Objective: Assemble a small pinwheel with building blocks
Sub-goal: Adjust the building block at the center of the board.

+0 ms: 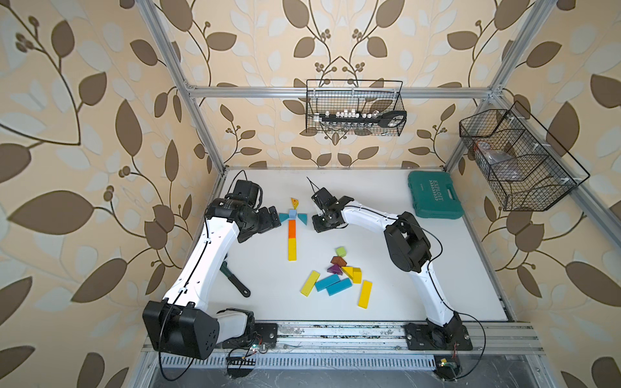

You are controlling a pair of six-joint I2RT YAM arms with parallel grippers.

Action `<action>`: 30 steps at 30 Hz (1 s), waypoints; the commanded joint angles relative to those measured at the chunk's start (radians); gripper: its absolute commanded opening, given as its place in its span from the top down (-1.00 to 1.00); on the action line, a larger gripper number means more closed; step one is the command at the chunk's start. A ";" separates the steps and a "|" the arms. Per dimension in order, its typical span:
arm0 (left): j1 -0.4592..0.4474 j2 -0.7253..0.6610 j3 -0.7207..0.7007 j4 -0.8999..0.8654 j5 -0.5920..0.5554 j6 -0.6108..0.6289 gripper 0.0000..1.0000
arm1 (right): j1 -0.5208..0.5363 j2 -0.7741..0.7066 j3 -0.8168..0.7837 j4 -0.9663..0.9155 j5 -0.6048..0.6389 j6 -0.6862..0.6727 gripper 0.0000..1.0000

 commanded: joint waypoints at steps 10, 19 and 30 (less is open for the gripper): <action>0.015 0.024 -0.017 0.010 0.021 0.021 -0.98 | -0.027 0.057 0.106 -0.075 0.046 -0.063 0.14; 0.015 0.031 -0.037 0.040 0.097 -0.029 -0.98 | -0.008 -0.049 0.090 -0.106 0.034 -0.089 0.09; -0.041 0.213 -0.017 0.239 0.229 -0.208 -0.97 | -0.074 -0.403 -0.259 -0.018 0.066 -0.098 0.03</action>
